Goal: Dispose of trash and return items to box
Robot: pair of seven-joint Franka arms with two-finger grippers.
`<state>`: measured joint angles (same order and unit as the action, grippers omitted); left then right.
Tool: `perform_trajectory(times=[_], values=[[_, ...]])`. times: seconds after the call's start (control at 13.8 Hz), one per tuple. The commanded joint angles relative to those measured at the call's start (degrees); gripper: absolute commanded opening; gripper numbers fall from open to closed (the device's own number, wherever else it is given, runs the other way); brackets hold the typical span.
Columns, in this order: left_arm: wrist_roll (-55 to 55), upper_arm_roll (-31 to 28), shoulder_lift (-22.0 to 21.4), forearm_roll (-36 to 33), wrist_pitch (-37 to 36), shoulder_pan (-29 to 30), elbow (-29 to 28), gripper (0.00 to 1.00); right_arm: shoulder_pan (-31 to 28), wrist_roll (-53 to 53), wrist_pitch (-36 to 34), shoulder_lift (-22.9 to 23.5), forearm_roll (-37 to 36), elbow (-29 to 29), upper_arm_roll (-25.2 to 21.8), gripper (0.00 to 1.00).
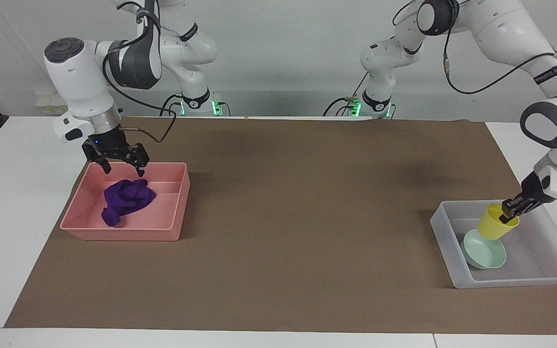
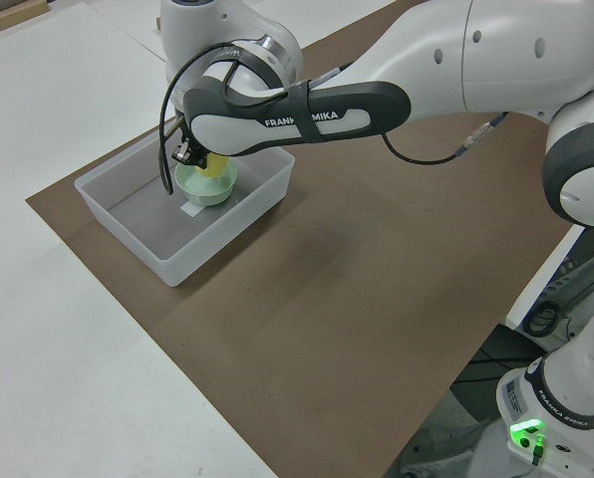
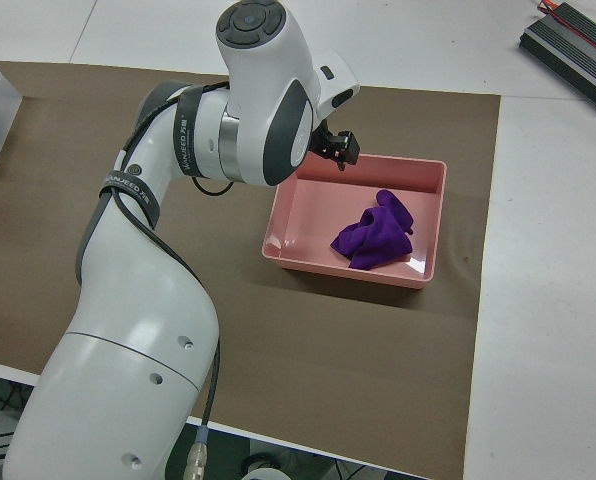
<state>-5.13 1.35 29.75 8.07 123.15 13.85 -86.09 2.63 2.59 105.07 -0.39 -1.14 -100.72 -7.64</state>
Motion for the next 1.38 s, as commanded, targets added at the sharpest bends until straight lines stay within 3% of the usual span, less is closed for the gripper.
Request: perform_trajectory(times=[0.0,0.07,0.14,0.22,0.36,0.65,1.09,1.3], values=[[-0.41,0.23,2.5,-1.12,0.33,0.03,1.98,0.0,-0.87,0.13,-7.67,0.57,2.54,6.22,-0.53,1.0],[-1.1,0.23,2.68,-1.12,0.33,0.12,1.98,0.21,-1.74,0.04,-10.3,0.3,3.59,7.54,-0.62,1.0],[-2.07,0.32,2.68,-0.77,0.42,0.12,2.24,0.78,-2.88,0.04,-13.63,0.3,4.21,10.16,-0.62,1.0],[-2.34,0.32,2.5,-0.86,0.42,-0.05,2.24,1.0,-3.33,0.04,-16.02,0.39,4.39,12.02,-0.54,1.0],[-2.51,0.49,1.54,-0.86,0.42,-0.06,2.59,1.0,-3.25,0.13,-15.69,-0.48,4.4,10.38,-0.62,1.0],[-2.08,0.23,-5.91,-1.12,-1.86,-0.84,1.9,1.0,-2.72,0.04,-14.72,-0.93,4.31,9.14,-0.27,1.0],[1.25,0.41,-18.49,-5.94,-31.8,-4.87,1.37,1.0,-2.1,-1.19,-13.93,-1.19,2.64,8.7,0.17,1.0],[7.76,0.58,-24.81,-8.32,-28.34,-10.05,-6.95,1.0,-2.1,-2.94,-13.14,-1.37,1.24,8.17,0.17,1.0]])
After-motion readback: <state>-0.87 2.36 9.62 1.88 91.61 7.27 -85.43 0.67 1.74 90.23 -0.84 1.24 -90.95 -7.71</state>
